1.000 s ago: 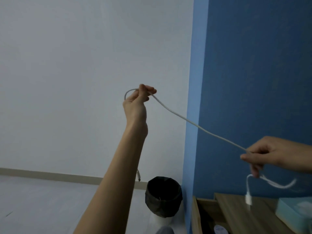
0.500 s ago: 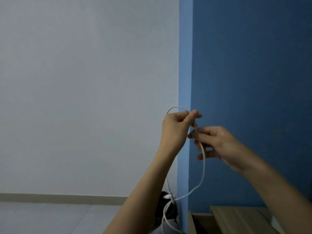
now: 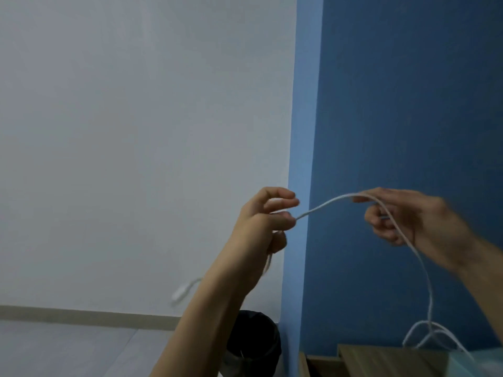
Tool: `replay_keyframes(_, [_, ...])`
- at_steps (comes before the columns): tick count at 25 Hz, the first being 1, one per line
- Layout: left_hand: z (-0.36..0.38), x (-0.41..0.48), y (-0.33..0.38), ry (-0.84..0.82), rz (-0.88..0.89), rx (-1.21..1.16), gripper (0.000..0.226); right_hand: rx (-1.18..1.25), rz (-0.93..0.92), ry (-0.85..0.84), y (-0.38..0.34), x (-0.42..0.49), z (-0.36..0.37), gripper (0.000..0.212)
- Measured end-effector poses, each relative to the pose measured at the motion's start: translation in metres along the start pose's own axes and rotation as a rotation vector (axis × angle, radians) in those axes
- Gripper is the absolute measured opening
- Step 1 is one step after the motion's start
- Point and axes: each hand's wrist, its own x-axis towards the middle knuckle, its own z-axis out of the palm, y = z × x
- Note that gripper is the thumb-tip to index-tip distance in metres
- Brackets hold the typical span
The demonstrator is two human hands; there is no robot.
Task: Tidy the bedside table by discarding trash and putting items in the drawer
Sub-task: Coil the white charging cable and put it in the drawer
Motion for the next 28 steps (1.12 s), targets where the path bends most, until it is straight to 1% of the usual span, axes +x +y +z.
replay_keyframes(1, [0.006,0.006,-0.001,-0.022,-0.017,0.018,0.037,-0.059,0.018,-0.073,-0.002,0.003,0.002,0.062])
replay_keyframes(2, [0.012,0.011,-0.003,-0.046,-0.02,0.024,0.035,-0.136,0.028,-0.114,-0.004,0.005,0.005,0.071])
replay_keyframes(3, [0.017,0.014,-0.005,-0.063,-0.016,0.021,0.033,-0.228,0.033,-0.141,-0.005,0.007,0.007,0.074])
replay_keyframes(4, [0.021,0.017,-0.006,-0.07,-0.012,0.024,0.032,-0.322,0.029,-0.165,-0.006,0.009,0.01,0.067])
replay_keyframes(5, [0.022,0.02,-0.008,-0.069,-0.017,0.043,0.029,-0.397,0.009,-0.18,-0.008,0.012,0.013,0.053])
replay_keyframes(6, [0.02,0.022,-0.01,-0.084,-0.037,0.078,0.025,-0.439,-0.018,-0.168,-0.009,0.014,0.015,0.036])
replay_keyframes(7, [0.016,0.023,-0.012,-0.133,-0.076,0.127,0.021,-0.453,-0.053,-0.116,-0.009,0.018,0.015,0.025])
replay_keyframes(9, [0.009,0.02,-0.015,-0.33,-0.144,0.231,0.015,-0.449,-0.137,-0.013,-0.01,0.023,0.013,0.029])
replay_keyframes(10, [0.007,0.017,-0.018,-0.406,-0.152,0.252,0.02,-0.439,-0.163,-0.001,-0.012,0.024,0.012,0.03])
replay_keyframes(11, [0.007,0.017,-0.02,-0.425,-0.153,0.23,0.027,-0.435,-0.178,-0.021,-0.013,0.024,0.014,0.027])
replay_keyframes(13, [0.006,0.019,-0.022,-0.41,-0.139,0.122,0.032,-0.476,-0.221,-0.11,-0.015,0.021,0.021,0.025])
replay_keyframes(14, [0.006,0.02,-0.022,-0.444,-0.133,0.043,0.032,-0.494,-0.267,-0.127,-0.015,0.021,0.024,0.025])
replay_keyframes(15, [0.006,0.02,-0.022,-0.53,-0.141,-0.068,0.031,-0.493,-0.323,-0.105,-0.015,0.023,0.026,0.027])
replay_keyframes(17, [0.008,0.017,-0.021,-0.81,-0.15,-0.348,0.03,-0.439,-0.425,0.006,-0.015,0.026,0.027,0.038])
replay_keyframes(18, [0.009,0.013,-0.019,-0.904,-0.157,-0.452,0.031,-0.415,-0.449,0.065,-0.013,0.028,0.028,0.043])
replay_keyframes(19, [0.01,0.01,-0.017,-0.959,-0.171,-0.518,0.033,-0.398,-0.462,0.117,-0.011,0.029,0.029,0.047])
replay_keyframes(21, [0.014,0.007,-0.017,-1.007,-0.179,-0.58,0.034,-0.365,-0.471,0.192,-0.007,0.032,0.032,0.049])
replay_keyframes(23, [0.016,0.006,-0.017,-1.017,-0.162,-0.574,0.034,-0.348,-0.481,0.247,-0.004,0.034,0.035,0.043])
replay_keyframes(25, [0.014,0.006,-0.016,-0.993,-0.143,-0.557,0.034,-0.356,-0.484,0.276,-0.002,0.034,0.038,0.036])
replay_keyframes(27, [0.013,0.004,-0.014,-1.004,-0.202,-0.656,0.042,-0.36,-0.487,0.307,0.002,0.036,0.042,0.034])
replay_keyframes(28, [0.015,0.002,-0.014,-1.01,-0.23,-0.714,0.05,-0.314,-0.481,0.322,0.004,0.037,0.043,0.033])
